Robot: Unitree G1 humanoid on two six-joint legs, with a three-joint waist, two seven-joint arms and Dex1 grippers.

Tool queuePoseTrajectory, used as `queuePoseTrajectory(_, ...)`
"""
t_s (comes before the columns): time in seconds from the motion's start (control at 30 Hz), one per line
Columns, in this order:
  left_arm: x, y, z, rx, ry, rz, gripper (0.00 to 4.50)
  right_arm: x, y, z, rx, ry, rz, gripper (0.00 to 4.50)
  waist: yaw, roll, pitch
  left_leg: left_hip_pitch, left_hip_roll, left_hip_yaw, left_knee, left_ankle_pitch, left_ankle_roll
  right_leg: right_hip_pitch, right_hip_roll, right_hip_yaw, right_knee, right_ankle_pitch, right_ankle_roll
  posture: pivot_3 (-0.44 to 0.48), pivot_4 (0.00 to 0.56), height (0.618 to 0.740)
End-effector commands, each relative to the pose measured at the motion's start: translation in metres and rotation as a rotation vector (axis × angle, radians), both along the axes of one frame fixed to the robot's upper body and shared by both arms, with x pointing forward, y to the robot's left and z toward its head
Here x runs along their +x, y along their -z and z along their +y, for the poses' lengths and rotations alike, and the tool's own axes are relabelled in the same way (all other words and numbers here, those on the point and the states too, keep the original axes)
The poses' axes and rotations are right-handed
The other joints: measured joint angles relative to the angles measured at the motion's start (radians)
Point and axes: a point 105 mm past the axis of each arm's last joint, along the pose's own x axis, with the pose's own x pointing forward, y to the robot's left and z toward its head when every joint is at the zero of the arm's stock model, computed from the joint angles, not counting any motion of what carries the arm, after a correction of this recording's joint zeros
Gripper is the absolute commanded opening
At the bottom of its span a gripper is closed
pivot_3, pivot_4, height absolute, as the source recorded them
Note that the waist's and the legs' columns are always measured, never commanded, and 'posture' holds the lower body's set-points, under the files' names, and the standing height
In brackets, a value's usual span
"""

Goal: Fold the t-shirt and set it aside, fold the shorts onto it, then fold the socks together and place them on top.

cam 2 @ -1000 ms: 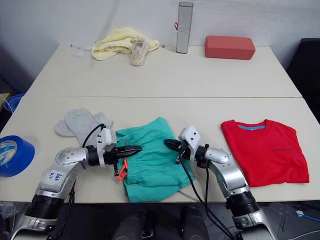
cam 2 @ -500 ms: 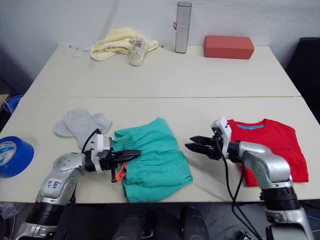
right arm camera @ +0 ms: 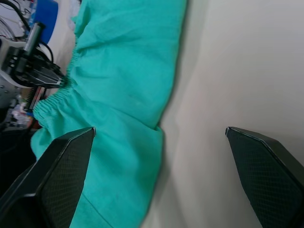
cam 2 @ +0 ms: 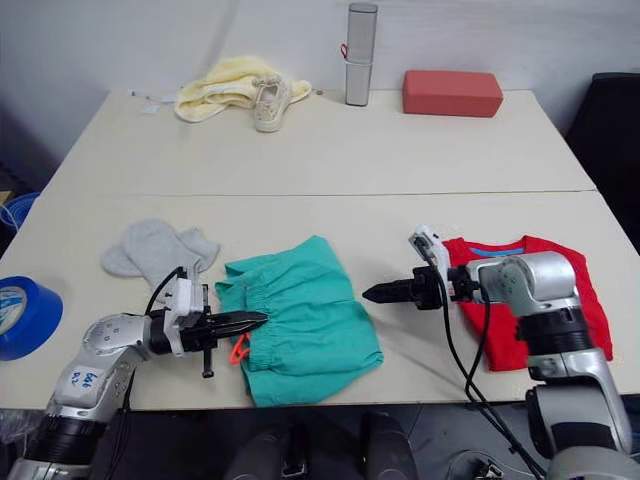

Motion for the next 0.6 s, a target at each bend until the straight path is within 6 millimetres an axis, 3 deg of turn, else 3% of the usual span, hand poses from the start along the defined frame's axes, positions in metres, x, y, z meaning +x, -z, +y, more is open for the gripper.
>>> queuePoseTrajectory(0.03, 0.001, 0.007, 0.001, 0.05, -0.02, -0.003, 0.0, -0.024, 0.025, 0.029, -0.029, -0.125, 0.165, 4.49, -0.004, 0.0, 0.0, 0.0, 0.0, 0.0, 0.0, 0.0, 0.001, 0.0, 0.0, 0.0, 0.0, 0.0, 0.0, 0.0, 0.15, 0.74)
queuePoseTrajectory(0.4, -0.002, 0.014, 0.001, 0.046, -0.006, -0.005, 0.0, -0.039, 0.028, 0.096, 0.047, -0.235, 0.295, 4.49, -0.009, 0.0, -0.003, 0.004, 0.001, 0.001, -0.005, -0.001, -0.005, 0.001, 0.001, 0.0, 0.0, -0.001, -0.001, 0.0, 0.15, 0.74)
queuePoseTrajectory(0.57, -0.005, 0.012, 0.006, 0.033, 0.001, -0.007, 0.0, -0.034, 0.027, 0.111, 0.086, -0.208, 0.313, 4.49, -0.02, 0.0, -0.003, 0.005, 0.0, 0.002, -0.008, 0.0, -0.006, 0.001, 0.001, 0.0, 0.0, -0.001, -0.002, 0.0, 0.15, 0.74)
queuePoseTrajectory(0.6, -0.005, 0.012, 0.007, 0.03, -0.001, -0.009, 0.0, -0.03, 0.029, 0.112, 0.089, -0.185, 0.305, 4.2, -0.022, 0.0, -0.003, 0.005, 0.0, 0.002, -0.008, 0.0, -0.006, 0.001, 0.001, 0.0, 0.0, -0.001, -0.002, 0.0, 0.15, 0.74)
